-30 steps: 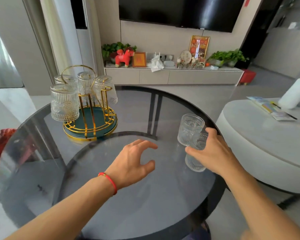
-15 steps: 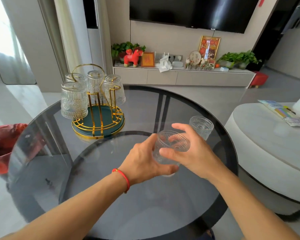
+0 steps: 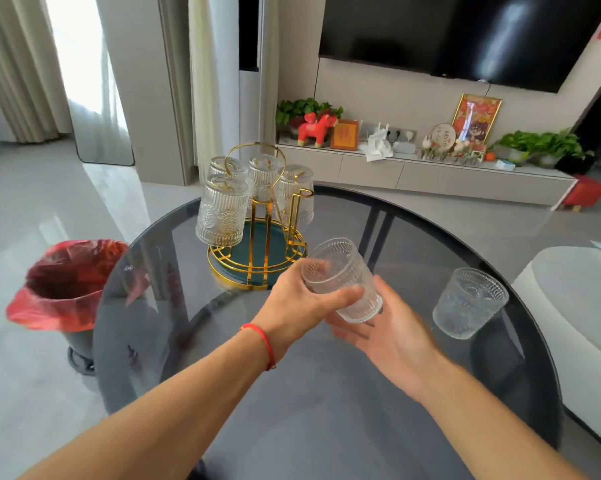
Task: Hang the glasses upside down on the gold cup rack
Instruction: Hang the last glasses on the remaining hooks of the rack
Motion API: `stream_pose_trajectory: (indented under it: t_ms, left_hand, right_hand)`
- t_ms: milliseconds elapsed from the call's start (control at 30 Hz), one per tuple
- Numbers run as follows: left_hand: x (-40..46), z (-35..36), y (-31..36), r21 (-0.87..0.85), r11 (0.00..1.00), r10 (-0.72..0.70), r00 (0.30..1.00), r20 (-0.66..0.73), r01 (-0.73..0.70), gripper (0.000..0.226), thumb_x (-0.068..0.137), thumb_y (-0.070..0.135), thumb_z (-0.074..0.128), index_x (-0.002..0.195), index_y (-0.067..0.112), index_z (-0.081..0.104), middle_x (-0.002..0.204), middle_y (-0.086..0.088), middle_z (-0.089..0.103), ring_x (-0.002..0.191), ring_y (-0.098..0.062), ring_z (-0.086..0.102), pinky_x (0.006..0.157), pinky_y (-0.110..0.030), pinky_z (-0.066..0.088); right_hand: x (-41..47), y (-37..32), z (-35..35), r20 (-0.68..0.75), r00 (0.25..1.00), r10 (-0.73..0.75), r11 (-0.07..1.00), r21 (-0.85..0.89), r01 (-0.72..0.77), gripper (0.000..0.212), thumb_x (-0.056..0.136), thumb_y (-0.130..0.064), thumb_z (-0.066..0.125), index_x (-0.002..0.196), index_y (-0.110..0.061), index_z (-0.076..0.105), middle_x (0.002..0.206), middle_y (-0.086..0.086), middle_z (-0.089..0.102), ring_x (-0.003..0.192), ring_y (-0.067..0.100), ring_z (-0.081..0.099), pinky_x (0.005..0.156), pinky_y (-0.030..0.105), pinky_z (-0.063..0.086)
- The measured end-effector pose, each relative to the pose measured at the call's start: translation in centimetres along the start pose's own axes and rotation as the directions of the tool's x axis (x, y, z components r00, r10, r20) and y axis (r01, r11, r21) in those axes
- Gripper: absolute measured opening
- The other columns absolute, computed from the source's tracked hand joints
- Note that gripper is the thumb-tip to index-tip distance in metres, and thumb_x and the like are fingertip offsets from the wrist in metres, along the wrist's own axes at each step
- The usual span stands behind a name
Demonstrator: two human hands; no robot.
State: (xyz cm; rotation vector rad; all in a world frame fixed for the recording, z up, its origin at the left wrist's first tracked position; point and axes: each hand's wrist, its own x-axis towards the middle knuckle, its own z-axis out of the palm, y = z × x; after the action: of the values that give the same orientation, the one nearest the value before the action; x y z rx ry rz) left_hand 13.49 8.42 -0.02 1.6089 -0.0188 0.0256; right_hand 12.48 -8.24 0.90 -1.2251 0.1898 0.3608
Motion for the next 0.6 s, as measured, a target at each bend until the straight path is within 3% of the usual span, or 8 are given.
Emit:
stream_pose_trajectory:
  t_ms: [67, 133, 233, 300, 367, 433, 600]
  left_hand:
    - [0.2, -0.7, 0.1, 0.048, 0.999, 0.001, 1.0, 0.002, -0.001, 0.086, 0.056, 0.062, 0.089, 0.127, 0.027, 0.058, 0.115, 0.008, 0.073, 0.105, -0.005, 0.071, 0.089, -0.024, 0.057]
    - [0.5, -1.5, 0.5, 0.153, 0.988, -0.001, 1.0, 0.023, -0.003, 0.092, 0.061, 0.072, 0.08, 0.137, 0.028, 0.053, 0.124, 0.008, 0.068, 0.113, -0.006, 0.066, 0.097, -0.029, 0.055]
    - [0.6, -2.7, 0.9, 0.291, 0.955, 0.054, 0.998, 0.02, -0.058, 0.082, 0.078, 0.08, 0.05, 0.137, 0.023, 0.057, 0.122, 0.005, 0.069, 0.11, -0.009, 0.065, 0.093, -0.029, 0.054]
    - [1.0, -3.7, 0.6, 0.502, 0.859, 0.145, 0.988, -0.049, -0.101, 0.061, 0.091, 0.064, 0.044, 0.127, 0.019, 0.066, 0.116, 0.0, 0.071, 0.108, -0.016, 0.065, 0.087, -0.03, 0.053]
    - [1.3, -4.9, -0.3, 0.746, 0.661, 0.186, 0.981, -0.059, -0.081, 0.047, 0.094, 0.046, 0.054, 0.129, 0.017, 0.066, 0.124, -0.005, 0.068, 0.117, -0.025, 0.057, 0.096, -0.04, 0.051]
    - [1.4, -5.5, -1.2, 0.856, 0.513, 0.148, 0.989, -0.01, -0.068, 0.044, 0.093, 0.034, 0.062, 0.134, 0.017, 0.062, 0.132, -0.005, 0.064, 0.124, -0.027, 0.051, 0.103, -0.042, 0.048]
    - [1.7, -5.5, -1.1, 0.855, 0.516, 0.147, 0.989, -0.034, -0.047, 0.037, 0.092, 0.025, 0.061, 0.128, 0.016, 0.065, 0.12, -0.006, 0.071, 0.121, -0.027, 0.054, 0.094, -0.042, 0.053]
  right_hand:
    - [0.5, 0.0, 0.4, -0.013, 1.0, 0.024, 0.991, 0.13, -0.022, 0.045, 0.105, -0.042, 0.052, 0.134, -0.012, 0.071, 0.13, 0.017, 0.075, 0.119, 0.036, 0.069, 0.097, 0.043, 0.056]
    - [0.9, 0.0, 0.8, -0.046, 0.998, 0.041, 0.969, 0.247, -0.029, 0.044, 0.1, -0.039, 0.063, 0.129, -0.009, 0.074, 0.13, 0.015, 0.075, 0.115, 0.033, 0.07, 0.102, 0.042, 0.054]
    - [1.5, 0.1, 0.9, -0.149, 0.987, 0.055, 0.941, 0.338, -0.002, 0.045, 0.092, -0.039, 0.074, 0.123, -0.007, 0.075, 0.119, 0.018, 0.075, 0.104, 0.031, 0.069, 0.094, 0.038, 0.056]
    - [1.7, -0.1, 0.8, -0.205, 0.977, 0.054, 0.923, 0.384, 0.029, 0.048, 0.09, -0.039, 0.076, 0.125, -0.006, 0.071, 0.118, 0.018, 0.074, 0.103, 0.03, 0.068, 0.091, 0.038, 0.058]
    - [1.8, -0.6, 0.8, -0.244, 0.969, 0.038, 0.912, 0.404, 0.066, 0.049, 0.089, -0.036, 0.079, 0.127, -0.006, 0.068, 0.119, 0.02, 0.074, 0.107, 0.031, 0.071, 0.093, 0.042, 0.06]
    - [1.9, -1.6, 1.0, -0.272, 0.962, -0.023, 0.914, 0.384, 0.13, 0.041, 0.09, -0.029, 0.079, 0.125, -0.01, 0.067, 0.123, 0.022, 0.074, 0.112, 0.034, 0.072, 0.096, 0.048, 0.06]
    - [3.6, -5.5, 2.4, -0.332, 0.916, -0.228, 0.925, 0.221, 0.31, 0.026, 0.092, -0.023, 0.078, 0.115, -0.012, 0.073, 0.123, 0.013, 0.078, 0.113, 0.028, 0.075, 0.092, 0.043, 0.063]
